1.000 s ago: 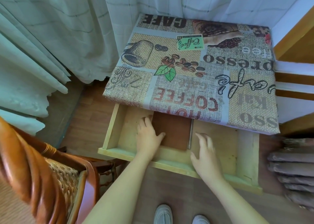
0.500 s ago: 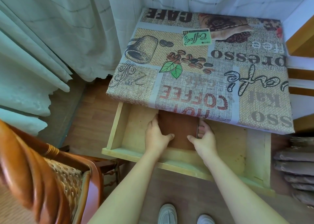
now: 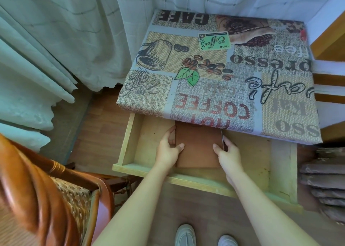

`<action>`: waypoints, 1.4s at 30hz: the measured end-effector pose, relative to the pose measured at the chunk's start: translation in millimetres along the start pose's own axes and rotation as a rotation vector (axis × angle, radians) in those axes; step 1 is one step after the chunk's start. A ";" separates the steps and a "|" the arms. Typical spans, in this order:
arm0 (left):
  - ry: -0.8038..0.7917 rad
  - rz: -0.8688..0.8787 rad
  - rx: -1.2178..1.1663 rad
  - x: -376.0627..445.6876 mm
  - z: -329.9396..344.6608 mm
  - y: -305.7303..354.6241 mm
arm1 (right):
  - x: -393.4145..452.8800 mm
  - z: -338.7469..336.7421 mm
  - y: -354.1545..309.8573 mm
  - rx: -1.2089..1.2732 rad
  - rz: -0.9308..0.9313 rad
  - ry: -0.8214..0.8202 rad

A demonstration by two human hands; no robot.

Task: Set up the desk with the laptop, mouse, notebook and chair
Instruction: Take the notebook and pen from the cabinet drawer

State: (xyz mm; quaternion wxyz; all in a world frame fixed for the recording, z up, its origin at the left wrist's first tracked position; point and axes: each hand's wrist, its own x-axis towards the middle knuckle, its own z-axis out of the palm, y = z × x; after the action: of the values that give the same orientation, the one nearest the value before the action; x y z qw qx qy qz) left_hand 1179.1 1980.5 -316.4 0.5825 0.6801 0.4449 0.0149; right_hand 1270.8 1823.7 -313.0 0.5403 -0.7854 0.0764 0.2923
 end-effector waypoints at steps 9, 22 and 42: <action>-0.036 0.005 0.004 -10.4 -13.4 6.8 | -16.9 -4.5 -9.2 0.052 -0.072 0.113; -0.059 0.115 -0.057 -94.7 -45.8 12.5 | -77.9 -17.5 -15.5 0.028 -0.152 0.158; 0.033 0.317 -0.066 -146.4 -66.2 97.1 | -122.0 -52.7 -94.6 0.201 -0.235 0.041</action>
State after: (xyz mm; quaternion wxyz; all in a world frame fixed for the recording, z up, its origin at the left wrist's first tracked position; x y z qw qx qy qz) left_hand 1112.1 1948.1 -143.9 0.5876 0.7218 0.3409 0.1326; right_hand 1232.2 1791.0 -158.0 0.6450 -0.7367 0.0240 0.2016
